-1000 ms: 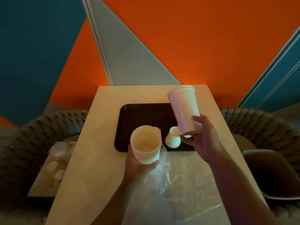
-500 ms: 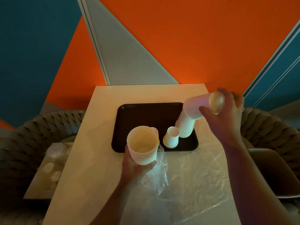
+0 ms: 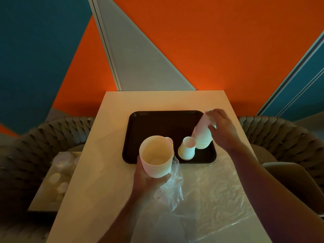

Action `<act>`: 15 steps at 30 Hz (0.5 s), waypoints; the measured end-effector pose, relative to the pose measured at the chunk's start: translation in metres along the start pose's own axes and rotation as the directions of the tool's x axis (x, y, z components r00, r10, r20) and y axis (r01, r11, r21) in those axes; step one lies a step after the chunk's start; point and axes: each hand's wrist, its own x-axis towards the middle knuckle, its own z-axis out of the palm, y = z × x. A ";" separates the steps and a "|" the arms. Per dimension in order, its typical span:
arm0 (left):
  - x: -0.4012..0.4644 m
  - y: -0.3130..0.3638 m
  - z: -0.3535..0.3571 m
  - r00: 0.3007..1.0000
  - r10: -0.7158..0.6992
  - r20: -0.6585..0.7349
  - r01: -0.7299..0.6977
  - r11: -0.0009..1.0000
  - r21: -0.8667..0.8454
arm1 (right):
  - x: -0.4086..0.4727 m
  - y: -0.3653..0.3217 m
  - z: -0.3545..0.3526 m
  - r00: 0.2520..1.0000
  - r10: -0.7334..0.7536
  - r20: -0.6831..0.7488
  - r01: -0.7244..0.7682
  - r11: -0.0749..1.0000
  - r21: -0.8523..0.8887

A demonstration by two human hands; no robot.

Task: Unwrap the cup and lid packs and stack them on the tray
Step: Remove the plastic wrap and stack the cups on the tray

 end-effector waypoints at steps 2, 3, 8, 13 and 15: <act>0.000 0.000 0.000 1.000 0.002 -0.001 -0.002 1.000 -0.002 | -0.010 0.008 0.015 0.996 0.057 0.068 -0.056 0.998 -0.016; -0.001 0.000 0.000 1.000 0.005 -0.002 -0.005 1.000 0.000 | -0.014 0.011 0.021 0.993 0.086 0.087 -0.083 0.996 -0.029; -0.001 -0.001 0.001 1.000 0.024 -0.005 -0.024 1.000 0.008 | -0.014 0.010 0.022 0.981 0.157 0.115 -0.141 0.981 -0.135; 0.000 -0.001 0.000 0.999 0.039 -0.003 -0.039 0.999 0.008 | -0.021 -0.019 0.012 0.990 0.138 -0.003 -0.138 0.984 -0.110; 0.000 -0.001 0.001 0.999 0.033 -0.005 -0.033 0.999 0.004 | -0.029 -0.042 0.008 0.991 0.077 -0.109 -0.069 0.995 0.076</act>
